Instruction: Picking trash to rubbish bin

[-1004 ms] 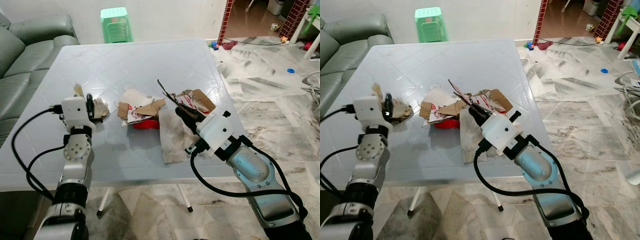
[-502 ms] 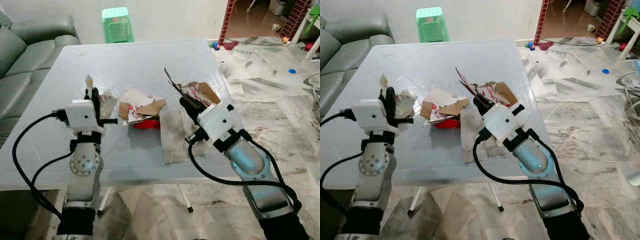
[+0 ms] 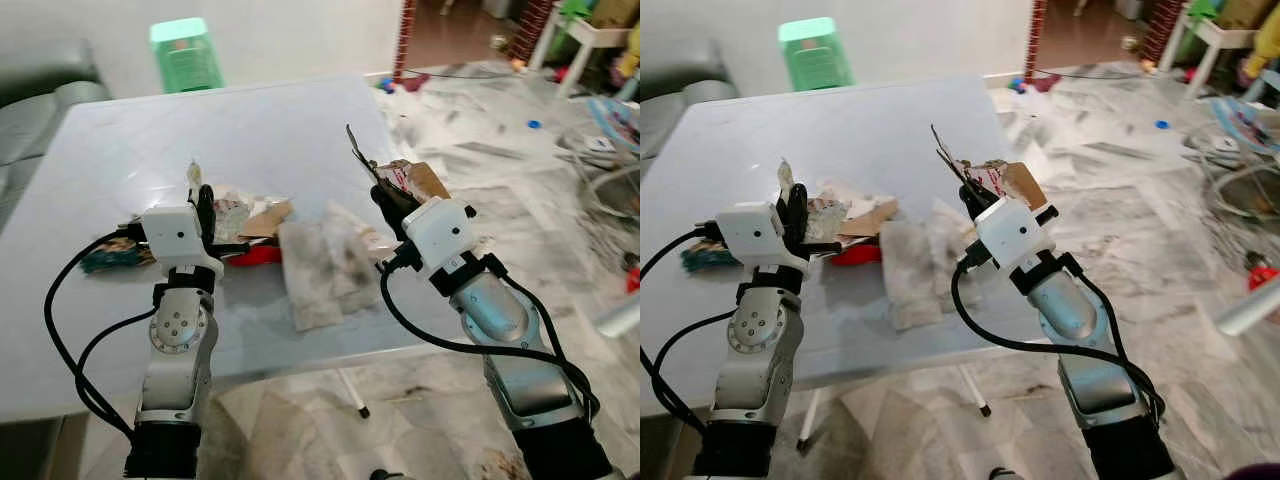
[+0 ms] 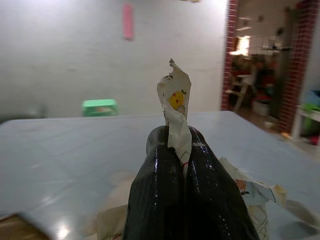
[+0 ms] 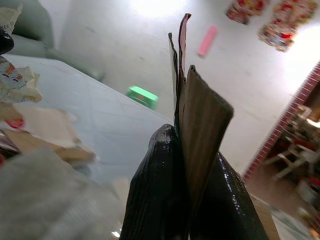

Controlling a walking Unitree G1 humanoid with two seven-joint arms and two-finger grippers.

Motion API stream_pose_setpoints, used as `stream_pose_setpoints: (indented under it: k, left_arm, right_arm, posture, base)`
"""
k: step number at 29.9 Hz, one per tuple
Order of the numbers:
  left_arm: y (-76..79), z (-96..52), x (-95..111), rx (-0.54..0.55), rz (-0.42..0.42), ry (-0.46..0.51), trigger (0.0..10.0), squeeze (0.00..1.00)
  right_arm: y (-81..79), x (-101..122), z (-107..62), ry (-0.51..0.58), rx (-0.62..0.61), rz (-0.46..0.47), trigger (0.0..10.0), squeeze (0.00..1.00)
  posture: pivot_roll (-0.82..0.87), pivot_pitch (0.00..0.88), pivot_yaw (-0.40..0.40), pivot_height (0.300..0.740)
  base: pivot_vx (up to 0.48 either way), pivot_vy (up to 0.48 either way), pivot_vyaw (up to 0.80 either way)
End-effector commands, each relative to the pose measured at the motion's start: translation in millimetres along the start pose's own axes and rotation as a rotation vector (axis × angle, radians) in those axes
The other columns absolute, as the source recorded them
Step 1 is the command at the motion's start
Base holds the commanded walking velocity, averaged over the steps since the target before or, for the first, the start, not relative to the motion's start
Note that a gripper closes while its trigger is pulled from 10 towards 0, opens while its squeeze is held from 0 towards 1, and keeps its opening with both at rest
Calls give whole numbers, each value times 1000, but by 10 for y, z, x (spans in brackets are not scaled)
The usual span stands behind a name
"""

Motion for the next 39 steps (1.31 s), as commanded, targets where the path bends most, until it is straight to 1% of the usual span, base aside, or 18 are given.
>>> stream_pose_setpoints:
  k: [1,3,5,11,18,31,34,38,39]
  left_arm:
    - [5,15,43,-17,-2,7,0,0]
    - [10,14,45,-20,-1,3,0,0]
    - [47,21,69,-24,-27,-1,0,0]
    - [27,26,47,-21,-42,-17,0,0]
    - [24,21,25,-25,-37,-31,0,0]
    - [29,7,-6,-28,-39,-49,0,0]
    - [37,5,-4,-32,-40,-47,0,0]
    - [55,2,-4,-40,-39,-49,0,0]
    - [59,5,-2,-42,-39,-49,235,0]
  right_arm:
    - [26,2,12,-3,-13,-1,10000,0]
    - [27,0,14,-4,-14,0,10000,0]
    - [32,-6,16,-5,-18,-2,10000,0]
    - [37,10,17,7,-17,-6,10000,0]
    - [1,40,15,28,1,-13,10000,0]
    - [9,23,14,20,0,-15,10000,0]
    - [13,10,14,13,-3,-15,10000,0]
    - [30,-17,21,-3,-13,-10,10000,0]
    - [29,-17,23,-3,-12,-12,10000,0]
  posture:
    - [-50,61,39,740]
    - [-50,61,39,740]
    - [-53,59,42,740]
    - [-55,60,41,740]
    - [-52,55,40,740]
    - [-53,57,38,740]
    - [-54,58,39,740]
    - [-53,58,37,740]
    - [-53,58,38,740]
  base:
    - [0,0,-800]
    - [0,0,-800]
    - [0,0,-800]
    - [0,49,-758]
    - [0,370,0]
    - [0,392,0]
    - [0,0,0]
    - [0,0,-800]
    - [0,0,-800]
Point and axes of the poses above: a point about 5 cm out from each wrist's last joint towards the gripper, its own z axis pointing out of the wrist towards the gripper, its own x axis along the axis of the wrist's last joint, y = z × x, the point moved 4 cm from there along z, pointing out of the wrist towards the gripper
